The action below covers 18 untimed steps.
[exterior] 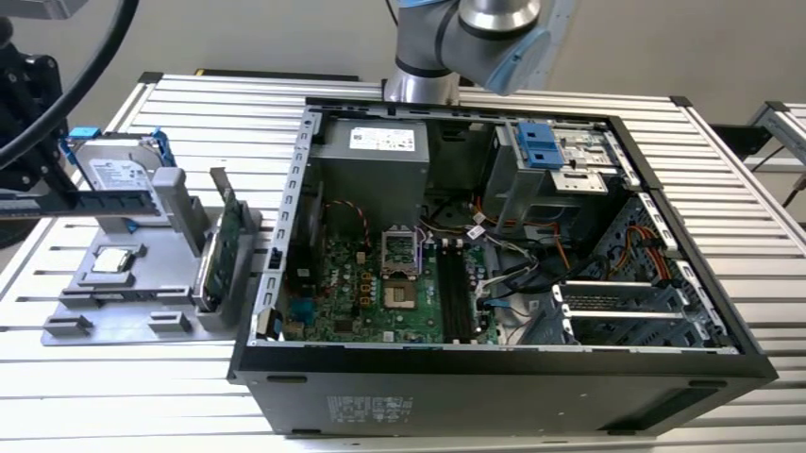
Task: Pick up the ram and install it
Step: 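Pick up the ram and move it above insertion slot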
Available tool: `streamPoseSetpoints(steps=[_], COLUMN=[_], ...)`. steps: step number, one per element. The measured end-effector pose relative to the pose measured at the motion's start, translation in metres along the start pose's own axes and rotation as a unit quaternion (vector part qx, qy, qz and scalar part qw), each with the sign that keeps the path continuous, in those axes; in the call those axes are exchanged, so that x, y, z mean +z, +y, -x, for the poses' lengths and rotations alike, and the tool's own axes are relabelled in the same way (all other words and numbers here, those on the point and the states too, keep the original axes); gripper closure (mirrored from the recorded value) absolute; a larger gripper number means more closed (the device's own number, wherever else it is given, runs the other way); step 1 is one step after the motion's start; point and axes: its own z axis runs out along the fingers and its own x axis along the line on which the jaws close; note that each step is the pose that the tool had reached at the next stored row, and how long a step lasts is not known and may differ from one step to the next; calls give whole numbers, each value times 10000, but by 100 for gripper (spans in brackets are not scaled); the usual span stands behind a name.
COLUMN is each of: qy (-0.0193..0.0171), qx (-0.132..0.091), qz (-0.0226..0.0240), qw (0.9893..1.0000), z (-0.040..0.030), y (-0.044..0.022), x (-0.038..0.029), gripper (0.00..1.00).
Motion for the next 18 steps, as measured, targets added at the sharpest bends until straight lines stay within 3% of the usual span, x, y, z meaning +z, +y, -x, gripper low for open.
streamPoseSetpoints(steps=[5, 18], qy=[1, 1], qx=[0, 0], qz=[1, 0], qw=[10000, 10000], z=[0, -1], y=[32, 211], x=[-23, -21], gripper=[100, 100])
